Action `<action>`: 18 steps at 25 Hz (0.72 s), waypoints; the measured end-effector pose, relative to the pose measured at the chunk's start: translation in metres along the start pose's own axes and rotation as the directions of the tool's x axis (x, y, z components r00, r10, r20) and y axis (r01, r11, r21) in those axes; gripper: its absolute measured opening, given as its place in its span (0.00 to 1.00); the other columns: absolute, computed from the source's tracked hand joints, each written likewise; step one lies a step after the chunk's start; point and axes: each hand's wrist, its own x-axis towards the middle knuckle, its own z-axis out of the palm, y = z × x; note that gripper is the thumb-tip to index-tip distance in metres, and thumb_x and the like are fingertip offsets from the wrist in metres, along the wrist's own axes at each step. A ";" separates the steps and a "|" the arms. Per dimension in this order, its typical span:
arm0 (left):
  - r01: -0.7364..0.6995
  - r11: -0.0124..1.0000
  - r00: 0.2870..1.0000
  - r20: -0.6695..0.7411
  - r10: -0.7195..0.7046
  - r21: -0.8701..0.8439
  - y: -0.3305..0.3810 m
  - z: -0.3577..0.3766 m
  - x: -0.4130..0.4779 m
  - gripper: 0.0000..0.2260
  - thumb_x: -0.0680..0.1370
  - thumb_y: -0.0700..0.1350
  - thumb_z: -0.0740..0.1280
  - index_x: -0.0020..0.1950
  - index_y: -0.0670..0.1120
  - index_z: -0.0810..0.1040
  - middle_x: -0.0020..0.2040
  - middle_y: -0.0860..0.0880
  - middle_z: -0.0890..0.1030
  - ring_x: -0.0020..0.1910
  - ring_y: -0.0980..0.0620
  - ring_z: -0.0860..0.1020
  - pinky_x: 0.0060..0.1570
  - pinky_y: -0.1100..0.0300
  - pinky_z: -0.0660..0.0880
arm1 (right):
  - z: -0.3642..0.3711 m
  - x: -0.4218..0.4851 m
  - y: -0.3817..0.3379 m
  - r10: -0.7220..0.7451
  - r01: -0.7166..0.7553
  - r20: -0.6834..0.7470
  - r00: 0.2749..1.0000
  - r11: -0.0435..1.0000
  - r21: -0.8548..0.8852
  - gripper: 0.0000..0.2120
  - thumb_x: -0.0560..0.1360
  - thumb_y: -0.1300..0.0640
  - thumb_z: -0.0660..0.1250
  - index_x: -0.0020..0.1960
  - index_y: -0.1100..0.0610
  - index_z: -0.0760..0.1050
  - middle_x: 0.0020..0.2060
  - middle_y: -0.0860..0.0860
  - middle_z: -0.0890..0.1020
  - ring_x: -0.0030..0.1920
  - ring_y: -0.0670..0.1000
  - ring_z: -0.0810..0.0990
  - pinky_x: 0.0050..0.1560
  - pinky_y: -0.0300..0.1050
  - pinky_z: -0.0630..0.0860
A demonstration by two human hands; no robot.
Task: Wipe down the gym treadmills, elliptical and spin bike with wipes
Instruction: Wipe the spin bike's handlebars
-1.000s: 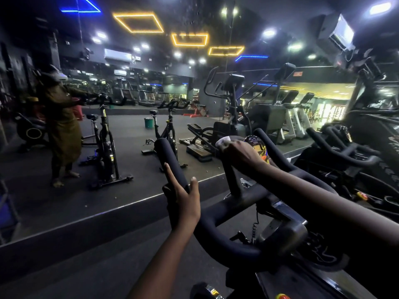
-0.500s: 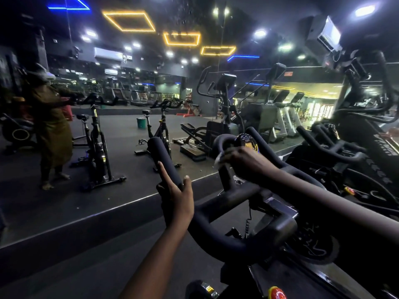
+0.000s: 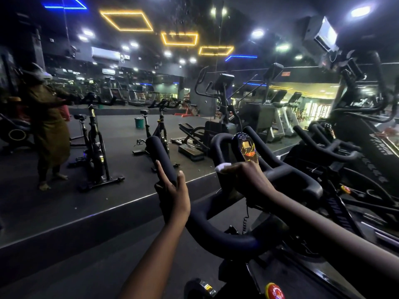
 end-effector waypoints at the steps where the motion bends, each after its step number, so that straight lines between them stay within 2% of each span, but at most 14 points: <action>1: -0.017 1.000 1.000 -0.015 0.016 -0.022 -0.001 0.000 0.000 0.27 0.81 0.53 0.57 0.78 0.58 0.48 0.63 0.35 0.69 0.58 0.35 0.73 0.56 0.48 0.68 | -0.006 -0.002 -0.011 -0.016 0.016 0.014 1.000 1.000 0.021 0.13 0.75 0.67 0.60 0.53 0.59 0.80 0.42 0.50 0.77 0.44 0.47 0.75 0.39 0.33 0.68; 2: -0.011 0.998 1.000 -0.019 0.010 -0.059 -0.002 0.001 0.001 0.27 0.82 0.53 0.56 0.78 0.57 0.49 0.64 0.35 0.69 0.59 0.36 0.73 0.56 0.49 0.68 | -0.011 -0.001 -0.022 -0.067 0.066 0.009 0.998 0.997 0.048 0.16 0.72 0.68 0.62 0.54 0.55 0.81 0.40 0.49 0.80 0.42 0.46 0.78 0.41 0.37 0.73; 4: -0.009 0.990 1.000 -0.021 0.006 -0.138 -0.002 -0.001 -0.001 0.26 0.82 0.52 0.56 0.78 0.54 0.50 0.68 0.37 0.68 0.63 0.39 0.71 0.57 0.53 0.66 | -0.022 0.013 -0.057 -0.264 0.270 -0.084 0.961 0.959 0.082 0.20 0.69 0.69 0.63 0.54 0.51 0.81 0.38 0.56 0.84 0.38 0.48 0.81 0.38 0.44 0.76; 6: -0.033 0.969 0.999 -0.046 0.022 -0.245 -0.006 0.001 0.000 0.27 0.81 0.57 0.55 0.78 0.54 0.50 0.75 0.43 0.63 0.70 0.42 0.67 0.64 0.55 0.63 | -0.021 0.054 -0.089 -0.374 0.383 -0.110 0.921 0.921 0.072 0.19 0.70 0.69 0.63 0.54 0.51 0.81 0.41 0.61 0.83 0.38 0.47 0.80 0.35 0.44 0.74; 7: -0.041 0.953 0.998 -0.061 0.023 -0.301 -0.008 0.001 0.001 0.29 0.78 0.65 0.54 0.77 0.60 0.51 0.76 0.46 0.61 0.71 0.43 0.66 0.68 0.52 0.63 | -0.013 0.078 -0.102 -0.383 0.391 -0.101 0.918 0.918 0.071 0.19 0.71 0.68 0.63 0.55 0.51 0.81 0.43 0.61 0.83 0.38 0.44 0.78 0.34 0.43 0.71; 9: -0.022 0.904 0.997 -0.072 -0.009 -0.427 -0.016 0.004 0.007 0.29 0.66 0.79 0.52 0.66 0.78 0.53 0.76 0.53 0.62 0.70 0.46 0.68 0.66 0.40 0.67 | 0.006 0.115 -0.122 -0.379 0.385 -0.090 0.921 0.920 0.072 0.13 0.75 0.62 0.64 0.56 0.53 0.81 0.45 0.62 0.82 0.39 0.41 0.75 0.34 0.40 0.67; 11: 0.010 0.850 0.998 -0.048 -0.042 -0.526 -0.027 0.012 0.015 0.23 0.63 0.81 0.51 0.57 0.84 0.56 0.75 0.60 0.61 0.72 0.53 0.65 0.66 0.39 0.67 | 0.023 0.132 -0.130 -0.365 0.374 -0.109 0.925 0.924 0.077 0.11 0.76 0.54 0.65 0.54 0.56 0.81 0.49 0.62 0.80 0.48 0.42 0.76 0.38 0.43 0.72; 12: 0.030 0.834 0.998 -0.031 -0.057 -0.551 -0.029 0.014 0.015 0.22 0.63 0.81 0.51 0.57 0.84 0.57 0.75 0.62 0.60 0.73 0.55 0.63 0.67 0.39 0.66 | 0.029 0.132 -0.130 -0.369 0.379 -0.128 0.920 0.923 0.065 0.10 0.75 0.53 0.65 0.52 0.55 0.81 0.48 0.60 0.81 0.50 0.41 0.76 0.40 0.45 0.75; 13: 0.036 0.831 0.998 -0.024 -0.060 -0.555 -0.030 0.015 0.015 0.22 0.63 0.81 0.51 0.57 0.84 0.57 0.75 0.62 0.60 0.73 0.56 0.62 0.67 0.38 0.65 | 0.032 0.127 -0.128 -0.389 0.400 -0.134 0.911 0.914 0.066 0.09 0.75 0.54 0.65 0.51 0.54 0.81 0.44 0.55 0.84 0.46 0.37 0.76 0.39 0.44 0.75; 14: 0.041 0.836 0.998 -0.024 -0.065 -0.548 -0.031 0.016 0.015 0.22 0.63 0.81 0.51 0.57 0.83 0.58 0.75 0.62 0.60 0.73 0.55 0.63 0.67 0.38 0.65 | 0.031 0.117 -0.125 -0.399 0.410 -0.107 0.911 0.906 0.104 0.08 0.74 0.56 0.64 0.49 0.53 0.81 0.39 0.51 0.84 0.40 0.32 0.75 0.36 0.38 0.73; 15: 0.031 0.847 0.998 -0.029 -0.055 -0.531 -0.029 0.015 0.016 0.24 0.64 0.81 0.52 0.59 0.82 0.59 0.75 0.61 0.62 0.73 0.54 0.64 0.67 0.38 0.65 | 0.028 0.103 -0.123 -0.402 0.408 -0.073 0.913 0.899 0.157 0.08 0.75 0.56 0.63 0.49 0.52 0.81 0.36 0.48 0.81 0.35 0.32 0.74 0.33 0.32 0.68; 17: 0.005 0.863 0.998 -0.051 -0.036 -0.506 -0.022 0.008 0.015 0.32 0.67 0.79 0.50 0.69 0.71 0.62 0.73 0.56 0.67 0.71 0.51 0.67 0.69 0.42 0.64 | 0.020 0.069 -0.117 -0.447 0.445 -0.020 0.894 0.884 0.144 0.14 0.74 0.53 0.57 0.51 0.52 0.80 0.37 0.49 0.81 0.34 0.35 0.71 0.33 0.29 0.61; 18: -0.012 0.876 0.998 -0.053 -0.015 -0.481 -0.020 0.005 0.014 0.36 0.69 0.76 0.49 0.73 0.62 0.63 0.73 0.54 0.68 0.71 0.52 0.67 0.71 0.46 0.62 | 0.017 0.052 -0.114 -0.489 0.488 -0.021 0.872 0.865 0.114 0.18 0.73 0.52 0.53 0.51 0.54 0.80 0.38 0.50 0.82 0.35 0.36 0.73 0.34 0.28 0.63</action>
